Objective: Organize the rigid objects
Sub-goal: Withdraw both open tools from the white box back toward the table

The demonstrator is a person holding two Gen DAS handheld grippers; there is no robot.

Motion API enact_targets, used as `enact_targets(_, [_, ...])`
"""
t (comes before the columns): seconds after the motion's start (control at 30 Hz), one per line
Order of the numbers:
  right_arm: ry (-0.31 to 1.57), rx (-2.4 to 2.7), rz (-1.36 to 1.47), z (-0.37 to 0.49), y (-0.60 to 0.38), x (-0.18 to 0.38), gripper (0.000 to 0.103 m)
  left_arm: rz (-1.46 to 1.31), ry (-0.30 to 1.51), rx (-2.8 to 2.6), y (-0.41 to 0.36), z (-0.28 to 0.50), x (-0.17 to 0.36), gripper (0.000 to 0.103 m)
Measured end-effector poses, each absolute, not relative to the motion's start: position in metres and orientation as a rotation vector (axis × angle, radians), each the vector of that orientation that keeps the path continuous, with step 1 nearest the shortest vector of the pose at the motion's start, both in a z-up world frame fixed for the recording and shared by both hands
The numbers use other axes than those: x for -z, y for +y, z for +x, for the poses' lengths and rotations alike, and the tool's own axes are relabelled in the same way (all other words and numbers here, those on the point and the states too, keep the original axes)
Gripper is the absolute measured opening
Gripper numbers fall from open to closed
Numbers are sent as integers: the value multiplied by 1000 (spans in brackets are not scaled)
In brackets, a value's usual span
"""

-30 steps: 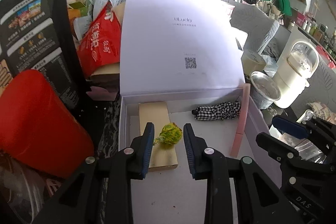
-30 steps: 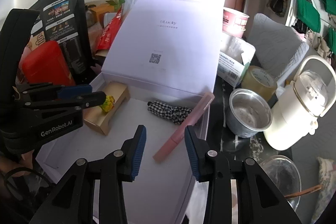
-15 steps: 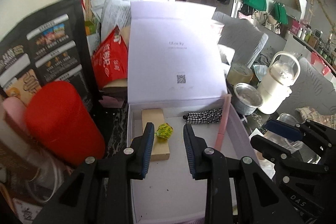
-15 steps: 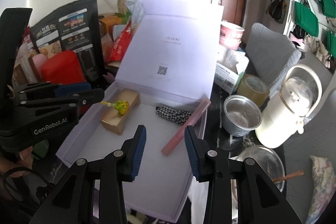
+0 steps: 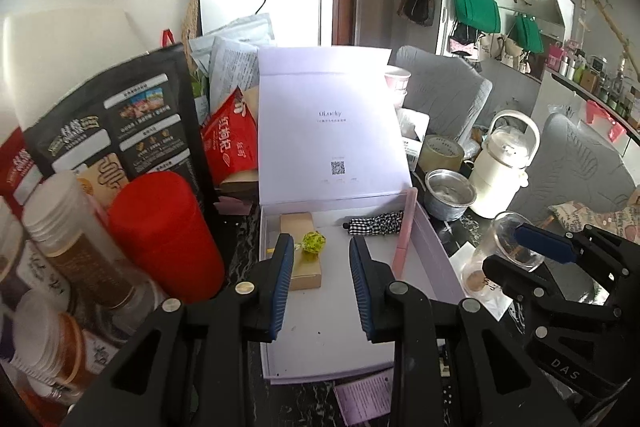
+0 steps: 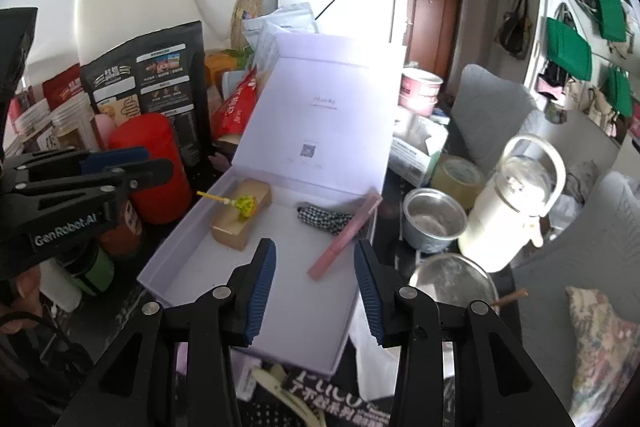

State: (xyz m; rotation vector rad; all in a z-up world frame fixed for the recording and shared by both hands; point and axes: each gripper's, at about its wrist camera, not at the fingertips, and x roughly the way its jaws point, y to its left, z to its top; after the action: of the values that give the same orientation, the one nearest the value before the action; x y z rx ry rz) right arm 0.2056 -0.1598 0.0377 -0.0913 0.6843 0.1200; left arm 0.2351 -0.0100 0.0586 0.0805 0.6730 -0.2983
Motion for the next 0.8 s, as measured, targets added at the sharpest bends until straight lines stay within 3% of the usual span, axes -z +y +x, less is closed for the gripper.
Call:
enact_targets(0.17, [658, -109, -96, 185, -159, -46, 45, 85, 648, 290, -5, 216, -69, 29])
enact_targets(0.23, [646, -102, -98, 178, -159, -50, 45, 84, 644, 288, -3, 210, -71, 50])
enact_targets(0.27, [642, -99, -98, 175, -159, -51, 45, 84, 639, 287, -3, 207, -72, 80])
enact_targets(0.3, [638, -95, -97, 172, -159, -52, 46, 80, 627, 287, -1, 202, -74, 96])
enact_targets(0.8, [589, -73, -89, 118, -163, -66, 50, 102, 589, 271, 3, 147, -91, 98])
